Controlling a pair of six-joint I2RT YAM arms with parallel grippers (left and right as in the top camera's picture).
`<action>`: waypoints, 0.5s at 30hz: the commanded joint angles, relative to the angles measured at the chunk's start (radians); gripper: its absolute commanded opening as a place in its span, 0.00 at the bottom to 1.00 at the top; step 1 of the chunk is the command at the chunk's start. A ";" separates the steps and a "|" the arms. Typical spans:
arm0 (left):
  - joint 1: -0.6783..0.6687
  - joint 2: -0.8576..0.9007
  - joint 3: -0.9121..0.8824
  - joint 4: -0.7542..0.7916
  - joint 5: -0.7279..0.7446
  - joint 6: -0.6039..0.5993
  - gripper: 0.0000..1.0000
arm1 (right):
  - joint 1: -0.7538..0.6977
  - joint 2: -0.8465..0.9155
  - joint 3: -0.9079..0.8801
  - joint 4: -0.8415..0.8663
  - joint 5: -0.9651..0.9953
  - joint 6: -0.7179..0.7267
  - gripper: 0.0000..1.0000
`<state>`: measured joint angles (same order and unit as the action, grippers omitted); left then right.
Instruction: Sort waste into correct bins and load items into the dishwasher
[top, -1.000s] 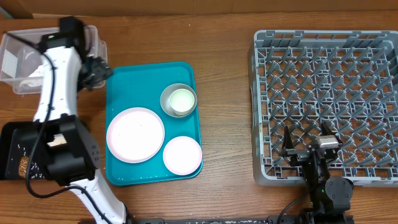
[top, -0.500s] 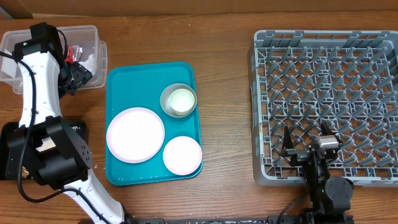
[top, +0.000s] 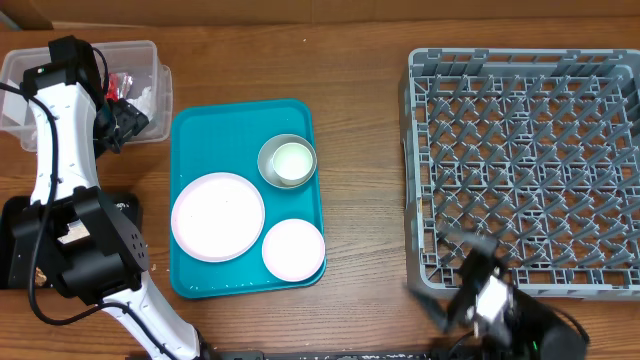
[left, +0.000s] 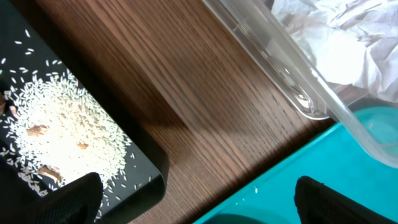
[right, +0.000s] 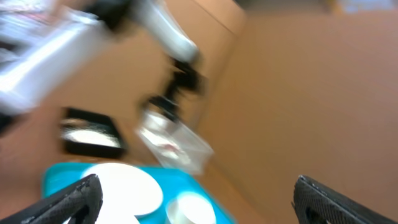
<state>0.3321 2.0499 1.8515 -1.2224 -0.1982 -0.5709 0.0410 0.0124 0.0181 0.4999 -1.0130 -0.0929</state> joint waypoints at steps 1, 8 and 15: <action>0.004 0.000 -0.003 0.002 -0.007 -0.013 1.00 | 0.004 -0.010 -0.010 0.186 -0.212 0.150 1.00; 0.004 0.000 -0.003 0.001 -0.007 -0.013 1.00 | 0.004 -0.008 0.041 0.277 0.105 0.464 1.00; 0.004 0.000 -0.003 0.001 -0.007 -0.013 1.00 | 0.004 0.177 0.367 -0.121 0.093 0.439 1.00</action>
<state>0.3321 2.0499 1.8515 -1.2224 -0.1982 -0.5709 0.0410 0.0807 0.2089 0.4580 -0.9363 0.3290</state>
